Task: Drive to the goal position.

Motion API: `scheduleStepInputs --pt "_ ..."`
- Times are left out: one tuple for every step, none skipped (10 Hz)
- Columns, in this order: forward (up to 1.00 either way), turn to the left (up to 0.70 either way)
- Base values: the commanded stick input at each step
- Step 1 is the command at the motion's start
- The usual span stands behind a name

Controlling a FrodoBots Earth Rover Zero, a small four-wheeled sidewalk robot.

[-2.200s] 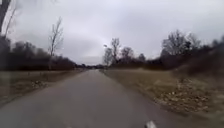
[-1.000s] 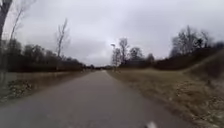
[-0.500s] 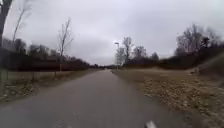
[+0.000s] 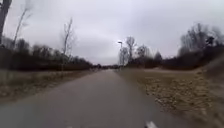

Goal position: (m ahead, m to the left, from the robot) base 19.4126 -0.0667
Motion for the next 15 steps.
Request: scheduleStepInputs --pt "0.93 0.0" --pt "0.93 0.0" --pt "0.93 0.0" --pt "0.93 0.0" --pt "0.93 0.0" --pt "0.93 0.0" --pt "0.93 0.0" --pt "0.93 0.0" --pt "0.93 -0.08" --pt "0.93 -0.29" --pt "0.92 -0.37" --pt "0.91 -0.37" --pt "0.91 -0.37" --pt "0.91 0.0" --pt "0.91 0.0"
